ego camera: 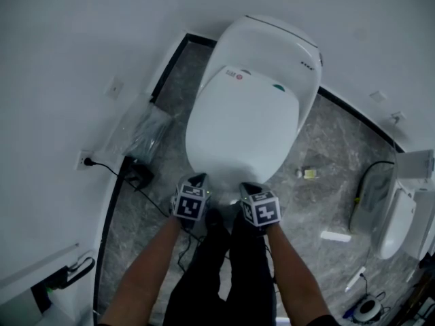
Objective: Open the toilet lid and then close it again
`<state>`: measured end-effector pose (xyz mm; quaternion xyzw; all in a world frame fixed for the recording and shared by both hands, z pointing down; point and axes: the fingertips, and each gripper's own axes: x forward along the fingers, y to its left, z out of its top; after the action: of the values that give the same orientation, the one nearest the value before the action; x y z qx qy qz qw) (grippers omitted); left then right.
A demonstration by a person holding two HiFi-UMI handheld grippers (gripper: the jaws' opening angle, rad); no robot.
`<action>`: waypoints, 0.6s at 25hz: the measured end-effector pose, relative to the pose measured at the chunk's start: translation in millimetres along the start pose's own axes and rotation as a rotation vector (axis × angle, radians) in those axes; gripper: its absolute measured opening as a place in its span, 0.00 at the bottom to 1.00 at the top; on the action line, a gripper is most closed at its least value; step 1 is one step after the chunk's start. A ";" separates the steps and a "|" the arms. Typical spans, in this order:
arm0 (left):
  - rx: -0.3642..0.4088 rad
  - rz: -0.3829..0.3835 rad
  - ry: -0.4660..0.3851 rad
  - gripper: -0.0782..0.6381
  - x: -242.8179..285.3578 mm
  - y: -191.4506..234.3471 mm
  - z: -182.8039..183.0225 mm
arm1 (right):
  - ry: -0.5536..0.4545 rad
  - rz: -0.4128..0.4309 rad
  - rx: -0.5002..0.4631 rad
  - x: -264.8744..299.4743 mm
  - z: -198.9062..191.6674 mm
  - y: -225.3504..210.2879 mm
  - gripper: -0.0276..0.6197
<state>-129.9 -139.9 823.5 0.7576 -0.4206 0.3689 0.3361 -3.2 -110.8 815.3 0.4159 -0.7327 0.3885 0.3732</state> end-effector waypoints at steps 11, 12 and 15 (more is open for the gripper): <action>0.018 0.014 -0.035 0.12 -19.8 -5.0 10.6 | -0.053 0.019 0.031 -21.1 9.7 1.8 0.06; 0.015 0.013 -0.040 0.12 -24.2 -6.7 11.0 | -0.061 0.017 0.033 -26.2 11.0 1.3 0.06; 0.007 0.011 -0.049 0.12 -39.1 -13.8 12.0 | -0.095 0.023 0.048 -44.0 17.2 2.4 0.06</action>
<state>-129.0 -128.6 781.9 0.7654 -0.4316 0.3534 0.3209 7.3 -111.1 769.1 0.4342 -0.7448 0.3902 0.3232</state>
